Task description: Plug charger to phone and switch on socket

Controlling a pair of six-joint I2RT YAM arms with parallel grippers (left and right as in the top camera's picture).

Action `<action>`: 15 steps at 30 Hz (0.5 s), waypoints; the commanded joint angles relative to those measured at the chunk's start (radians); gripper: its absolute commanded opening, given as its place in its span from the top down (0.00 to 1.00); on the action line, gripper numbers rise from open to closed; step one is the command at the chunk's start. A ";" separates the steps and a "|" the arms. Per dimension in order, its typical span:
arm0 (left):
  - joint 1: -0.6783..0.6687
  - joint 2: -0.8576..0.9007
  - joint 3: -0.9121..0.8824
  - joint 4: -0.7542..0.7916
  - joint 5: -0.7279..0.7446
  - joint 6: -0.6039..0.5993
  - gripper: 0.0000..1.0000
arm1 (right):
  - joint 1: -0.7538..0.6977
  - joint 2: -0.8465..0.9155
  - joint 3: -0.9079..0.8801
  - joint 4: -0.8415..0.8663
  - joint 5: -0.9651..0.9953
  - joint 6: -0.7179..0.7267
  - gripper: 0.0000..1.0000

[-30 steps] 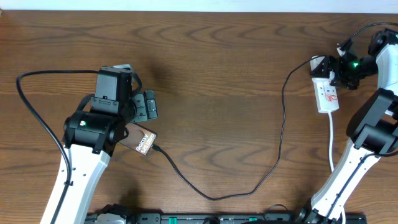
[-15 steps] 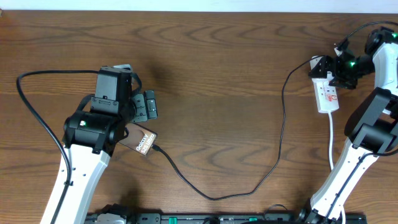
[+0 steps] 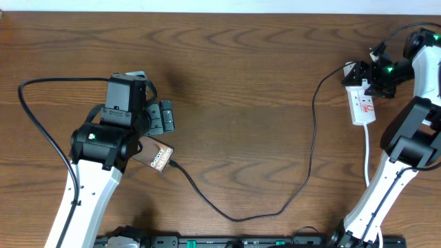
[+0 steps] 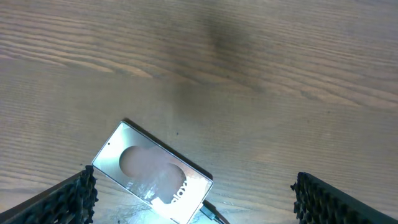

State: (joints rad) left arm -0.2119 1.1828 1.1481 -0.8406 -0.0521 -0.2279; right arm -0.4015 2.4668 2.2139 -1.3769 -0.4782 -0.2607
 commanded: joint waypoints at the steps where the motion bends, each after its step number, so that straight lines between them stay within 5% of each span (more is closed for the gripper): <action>1: -0.003 0.001 0.015 -0.001 -0.013 0.010 0.02 | 0.000 0.051 0.071 -0.006 0.023 0.003 0.01; 15: -0.003 0.001 0.015 -0.001 -0.012 0.010 0.02 | -0.010 0.053 0.160 -0.034 0.070 0.014 0.01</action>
State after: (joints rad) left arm -0.2115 1.1828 1.1481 -0.8406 -0.0521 -0.2279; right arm -0.4091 2.5095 2.3573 -1.4082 -0.4030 -0.2531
